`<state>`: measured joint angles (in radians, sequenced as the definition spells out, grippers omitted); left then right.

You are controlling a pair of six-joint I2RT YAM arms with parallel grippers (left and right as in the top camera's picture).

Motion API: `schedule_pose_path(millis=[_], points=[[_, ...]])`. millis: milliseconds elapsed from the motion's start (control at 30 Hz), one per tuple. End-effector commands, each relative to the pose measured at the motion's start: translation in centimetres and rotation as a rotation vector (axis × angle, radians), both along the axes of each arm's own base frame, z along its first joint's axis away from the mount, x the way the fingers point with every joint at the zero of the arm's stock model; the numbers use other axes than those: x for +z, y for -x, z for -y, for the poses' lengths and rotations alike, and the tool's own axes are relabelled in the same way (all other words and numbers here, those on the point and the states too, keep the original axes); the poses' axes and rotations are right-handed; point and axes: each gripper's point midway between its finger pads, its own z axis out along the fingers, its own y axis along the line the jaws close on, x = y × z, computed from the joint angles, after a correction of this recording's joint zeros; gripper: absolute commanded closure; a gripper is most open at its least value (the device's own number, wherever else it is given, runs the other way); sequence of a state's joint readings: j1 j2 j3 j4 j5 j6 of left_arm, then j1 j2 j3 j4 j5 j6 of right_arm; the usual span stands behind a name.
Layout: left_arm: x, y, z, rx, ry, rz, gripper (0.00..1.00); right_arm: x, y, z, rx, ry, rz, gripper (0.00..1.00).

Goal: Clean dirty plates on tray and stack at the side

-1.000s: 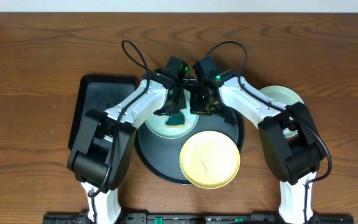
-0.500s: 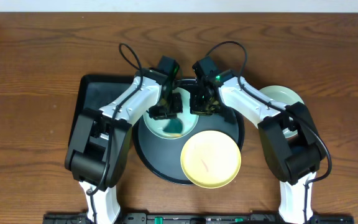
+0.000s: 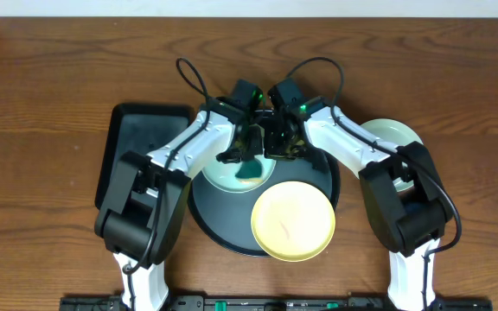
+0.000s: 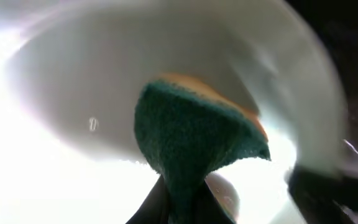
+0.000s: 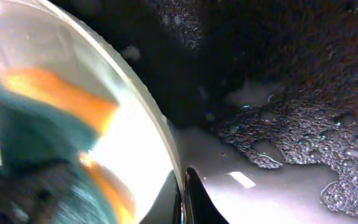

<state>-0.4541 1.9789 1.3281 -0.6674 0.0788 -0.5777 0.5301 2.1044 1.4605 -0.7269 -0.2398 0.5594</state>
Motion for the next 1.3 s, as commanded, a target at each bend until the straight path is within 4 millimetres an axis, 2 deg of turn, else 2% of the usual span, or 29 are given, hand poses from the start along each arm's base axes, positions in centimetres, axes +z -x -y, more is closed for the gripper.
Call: schedule_pose_path(millis=[0,267,333,400,533,600,733,833,900,967,1100,1167,1267], points=[[-0.6,-1.1,-7.6,0.289,-0.329,0.091,0.93,-1.1,0.3,0.3,-0.005,0.036,-0.020,0.99],[-0.7,0.0,-7.8,0.302,-0.337,0.048,0.93,-1.1,0.4,0.3,-0.004,0.037,-0.022,0.99],[-1.3,1.3,-5.9,0.183,-0.244,-0.046,0.93,-1.1,0.4,0.3,-0.004,0.038,-0.021,0.99],[-1.6,3.0,-2.8,0.015,-0.079,-0.150,0.93,-1.1,0.4,0.3,-0.004,0.039,-0.021,0.99],[-0.4,6.2,2.5,-0.206,0.237,-0.281,0.93,-1.1,0.4,0.3,-0.004,0.039,-0.021,0.99],[0.2,6.7,3.8,-0.254,0.319,-0.294,0.92,-1.1,0.4,0.3,-0.004,0.039,-0.021,0.99],[0.3,5.5,4.5,-0.282,0.349,-0.237,0.92,-1.1,0.4,0.3,-0.004,0.039,-0.021,0.99],[0.2,2.7,5.1,-0.300,0.344,-0.112,0.93,-1.1,0.4,0.3,-0.004,0.038,-0.022,0.99],[0.1,1.2,4.8,-0.299,0.306,-0.043,0.92,-1.1,0.4,0.3,-0.004,0.039,-0.021,0.99],[-0.4,-0.4,3.4,-0.266,0.206,0.017,0.93,-1.1,0.4,0.3,-0.003,0.039,-0.022,0.99],[-0.8,-2.4,-2.5,-0.036,-0.104,0.086,0.93,-1.1,0.5,0.3,-0.003,0.040,-0.022,0.99],[0.0,-2.5,-5.0,0.048,-0.214,0.097,0.92,-1.1,0.5,0.3,0.000,0.039,-0.021,0.99],[2.0,-2.4,-7.4,0.109,-0.329,0.112,0.93,-1.1,0.4,0.3,0.000,0.039,-0.020,0.99]])
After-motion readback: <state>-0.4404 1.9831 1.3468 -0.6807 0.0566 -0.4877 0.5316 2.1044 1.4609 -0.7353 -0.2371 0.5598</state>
